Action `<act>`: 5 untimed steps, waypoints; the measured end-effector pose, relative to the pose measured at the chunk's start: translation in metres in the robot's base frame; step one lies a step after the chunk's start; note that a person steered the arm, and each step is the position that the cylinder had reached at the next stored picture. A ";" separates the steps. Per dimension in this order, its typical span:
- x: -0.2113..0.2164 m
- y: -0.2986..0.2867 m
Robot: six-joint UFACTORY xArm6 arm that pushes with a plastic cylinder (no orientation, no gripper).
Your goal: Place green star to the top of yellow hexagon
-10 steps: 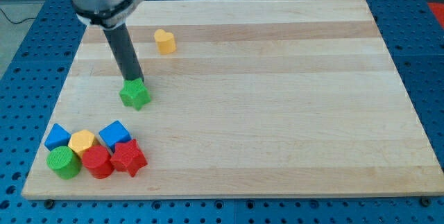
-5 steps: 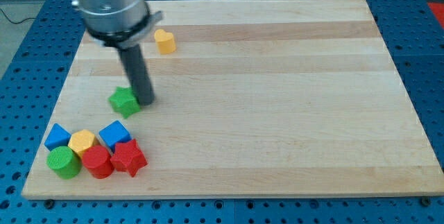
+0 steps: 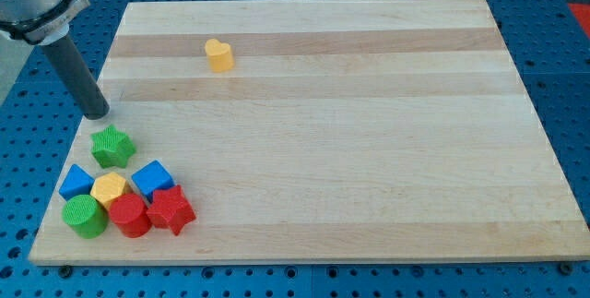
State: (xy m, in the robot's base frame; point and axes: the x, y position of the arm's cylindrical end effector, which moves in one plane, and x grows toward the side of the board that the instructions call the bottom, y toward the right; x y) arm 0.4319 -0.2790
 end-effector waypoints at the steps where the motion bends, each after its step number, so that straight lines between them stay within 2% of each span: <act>1: 0.019 0.020; 3: 0.048 0.038; 5: 0.036 0.050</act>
